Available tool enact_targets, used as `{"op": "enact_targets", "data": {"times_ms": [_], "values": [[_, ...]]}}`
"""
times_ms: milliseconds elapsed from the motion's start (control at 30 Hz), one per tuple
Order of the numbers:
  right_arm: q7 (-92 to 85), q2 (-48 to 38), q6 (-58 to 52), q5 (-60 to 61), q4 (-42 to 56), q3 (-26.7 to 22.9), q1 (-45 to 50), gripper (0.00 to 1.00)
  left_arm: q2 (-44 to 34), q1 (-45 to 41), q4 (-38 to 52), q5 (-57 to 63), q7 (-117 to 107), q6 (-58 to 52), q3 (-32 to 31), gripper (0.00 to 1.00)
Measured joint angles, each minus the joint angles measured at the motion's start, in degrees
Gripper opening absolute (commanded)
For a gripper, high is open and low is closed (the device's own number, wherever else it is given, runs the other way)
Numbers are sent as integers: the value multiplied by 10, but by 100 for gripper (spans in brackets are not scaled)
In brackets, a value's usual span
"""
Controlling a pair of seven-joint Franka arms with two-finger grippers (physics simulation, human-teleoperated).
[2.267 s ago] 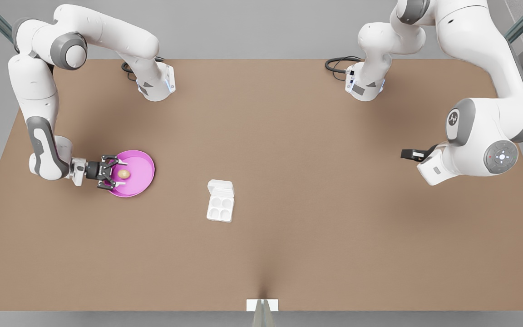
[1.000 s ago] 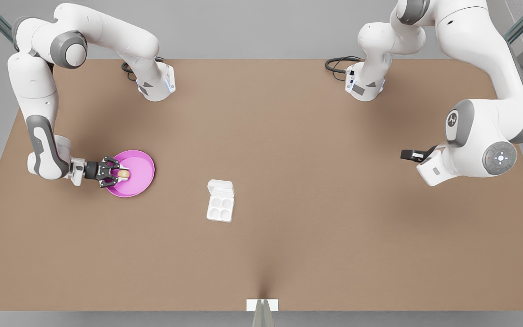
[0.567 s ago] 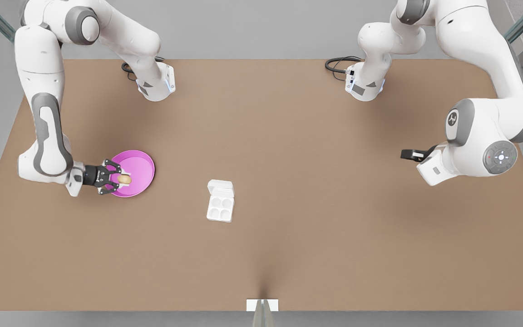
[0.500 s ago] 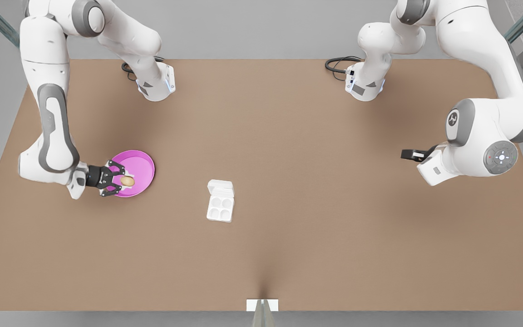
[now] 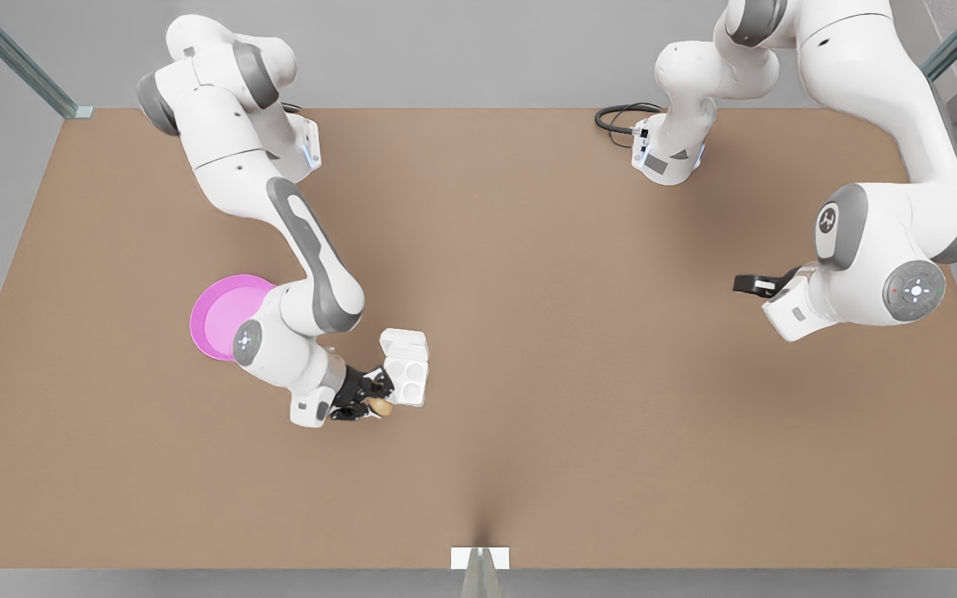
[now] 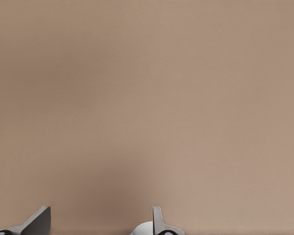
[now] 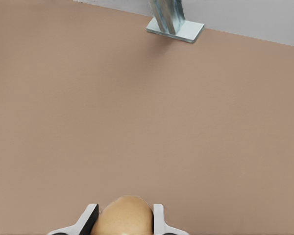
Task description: Pack egg into the box and close the box lid
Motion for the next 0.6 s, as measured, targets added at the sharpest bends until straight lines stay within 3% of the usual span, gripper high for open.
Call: {"op": "enact_targets", "data": {"times_ms": [67, 167, 533, 567, 600], "values": [[98, 13, -2, -78, 18, 4, 24, 52, 1, 0, 0, 0, 0, 0, 0, 100], [105, 9, -30, -135, 3, 7, 28, 52, 2, 0, 0, 0, 0, 1, 0, 100], [94, 23, -50, -216, -31, 17, 35, 54, 3, 0, 0, 0, 0, 2, 0, 100], [94, 23, -52, -228, -33, 17, 35, 55, 3, 0, 0, 0, 0, 2, 0, 100], [94, 23, -53, -230, -35, 17, 35, 69, 4, 0, 0, 0, 1, 2, 0, 100]]}}
